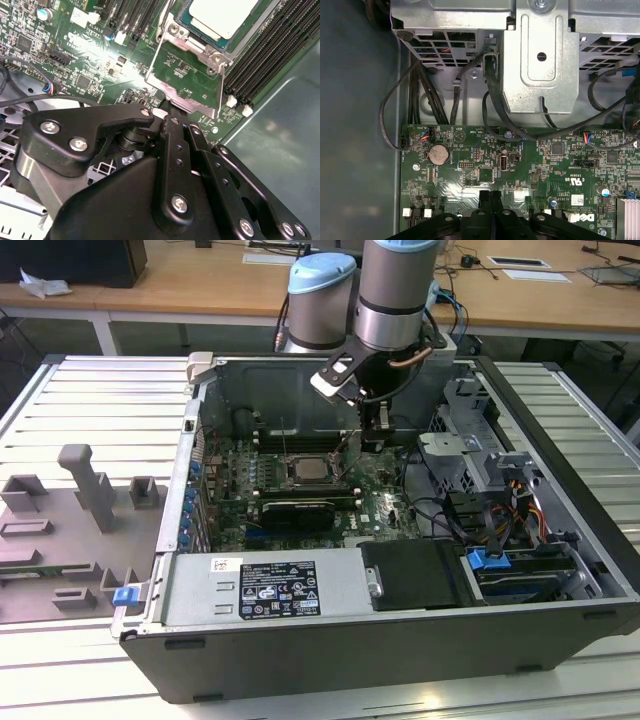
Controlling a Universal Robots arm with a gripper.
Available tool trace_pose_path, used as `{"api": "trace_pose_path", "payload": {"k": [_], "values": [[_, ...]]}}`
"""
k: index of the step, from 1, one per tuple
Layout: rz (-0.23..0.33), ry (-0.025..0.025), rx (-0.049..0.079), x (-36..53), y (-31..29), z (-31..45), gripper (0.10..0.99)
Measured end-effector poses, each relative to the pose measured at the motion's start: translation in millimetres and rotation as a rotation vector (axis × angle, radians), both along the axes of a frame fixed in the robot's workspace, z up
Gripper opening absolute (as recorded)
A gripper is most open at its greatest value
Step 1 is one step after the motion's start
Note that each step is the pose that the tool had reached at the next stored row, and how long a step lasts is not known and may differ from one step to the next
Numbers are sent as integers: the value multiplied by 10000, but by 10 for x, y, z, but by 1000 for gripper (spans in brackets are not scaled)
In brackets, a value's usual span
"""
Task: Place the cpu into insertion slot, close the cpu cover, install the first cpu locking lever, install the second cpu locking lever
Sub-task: 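Close the cpu cover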
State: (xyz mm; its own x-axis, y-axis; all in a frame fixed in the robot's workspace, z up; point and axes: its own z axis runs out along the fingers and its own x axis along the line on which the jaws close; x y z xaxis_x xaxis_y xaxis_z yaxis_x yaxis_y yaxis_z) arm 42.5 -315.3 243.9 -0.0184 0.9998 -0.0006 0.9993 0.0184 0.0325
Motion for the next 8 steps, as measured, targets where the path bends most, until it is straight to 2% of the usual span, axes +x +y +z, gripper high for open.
{"api": "trace_pose_path", "payload": {"k": [8], "values": [[0, 0, 0, -31, 0, 0, 106]]}}
